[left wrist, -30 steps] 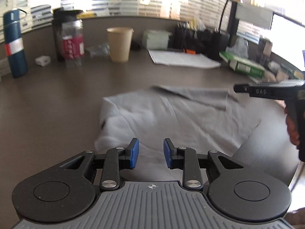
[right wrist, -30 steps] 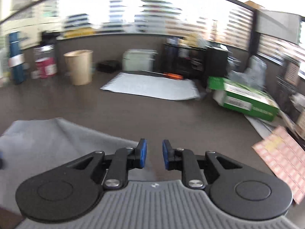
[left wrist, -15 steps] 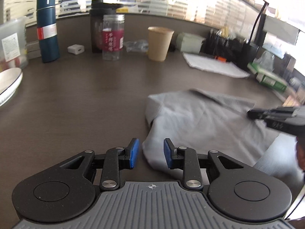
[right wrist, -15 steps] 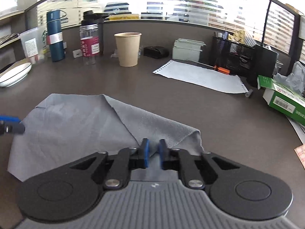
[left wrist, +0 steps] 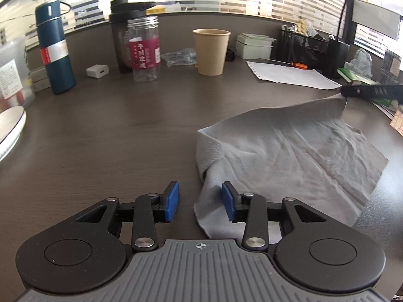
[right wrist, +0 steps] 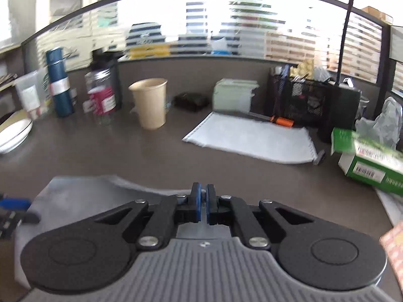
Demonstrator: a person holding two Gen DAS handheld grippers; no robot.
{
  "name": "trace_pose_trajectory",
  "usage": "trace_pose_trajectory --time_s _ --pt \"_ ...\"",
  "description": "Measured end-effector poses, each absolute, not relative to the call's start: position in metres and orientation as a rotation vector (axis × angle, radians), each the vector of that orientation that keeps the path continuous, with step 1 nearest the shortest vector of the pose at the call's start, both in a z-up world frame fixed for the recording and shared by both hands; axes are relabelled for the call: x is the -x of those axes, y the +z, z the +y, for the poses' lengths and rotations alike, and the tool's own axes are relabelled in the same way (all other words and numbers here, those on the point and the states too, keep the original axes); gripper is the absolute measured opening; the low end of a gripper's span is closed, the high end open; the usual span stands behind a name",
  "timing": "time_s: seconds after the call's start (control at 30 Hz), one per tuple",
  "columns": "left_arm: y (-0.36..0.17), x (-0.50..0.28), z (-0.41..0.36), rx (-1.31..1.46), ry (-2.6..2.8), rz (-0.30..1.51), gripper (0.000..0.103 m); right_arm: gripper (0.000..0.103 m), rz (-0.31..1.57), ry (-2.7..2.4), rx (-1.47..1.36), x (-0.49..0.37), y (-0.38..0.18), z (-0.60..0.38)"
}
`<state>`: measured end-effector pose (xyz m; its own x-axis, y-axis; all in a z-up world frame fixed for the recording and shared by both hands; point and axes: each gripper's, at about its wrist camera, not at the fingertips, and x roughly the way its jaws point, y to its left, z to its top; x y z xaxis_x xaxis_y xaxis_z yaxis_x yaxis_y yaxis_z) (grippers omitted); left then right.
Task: Fold towel
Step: 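Lower the towel onto the desk with both grippers, spreading it flat, then open both grippers and smooth the towel flat by pulling its edges apart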
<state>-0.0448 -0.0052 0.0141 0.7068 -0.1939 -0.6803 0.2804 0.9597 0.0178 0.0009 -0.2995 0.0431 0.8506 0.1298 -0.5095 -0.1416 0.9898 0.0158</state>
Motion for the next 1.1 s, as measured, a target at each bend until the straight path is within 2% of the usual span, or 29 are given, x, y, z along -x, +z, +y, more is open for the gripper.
trace_pose_trajectory --time_s 0.2,0.37,0.53,0.73,0.9,1.1 --pt "0.023 0.047 0.005 -0.083 -0.271 0.705 0.048 0.011 0.634 -0.001 0.004 -0.040 0.023 -0.318" --pt "0.032 0.047 -0.004 -0.100 -0.308 0.673 0.047 0.011 0.578 0.104 -0.019 0.005 0.029 -0.314" --pt "0.024 0.029 -0.014 -0.092 -0.292 0.698 0.044 0.012 0.605 0.229 0.088 0.047 0.019 -0.279" --pt "0.020 0.013 -0.009 -0.047 -0.255 0.718 0.029 0.013 0.630 0.274 0.150 0.060 0.006 -0.265" --pt "0.024 0.000 0.003 0.006 -0.233 0.726 0.007 0.014 0.630 0.283 0.147 0.061 0.006 -0.267" --pt "0.037 -0.017 0.011 -0.027 -0.193 0.710 0.002 0.014 0.614 0.281 0.114 0.064 0.004 -0.270"
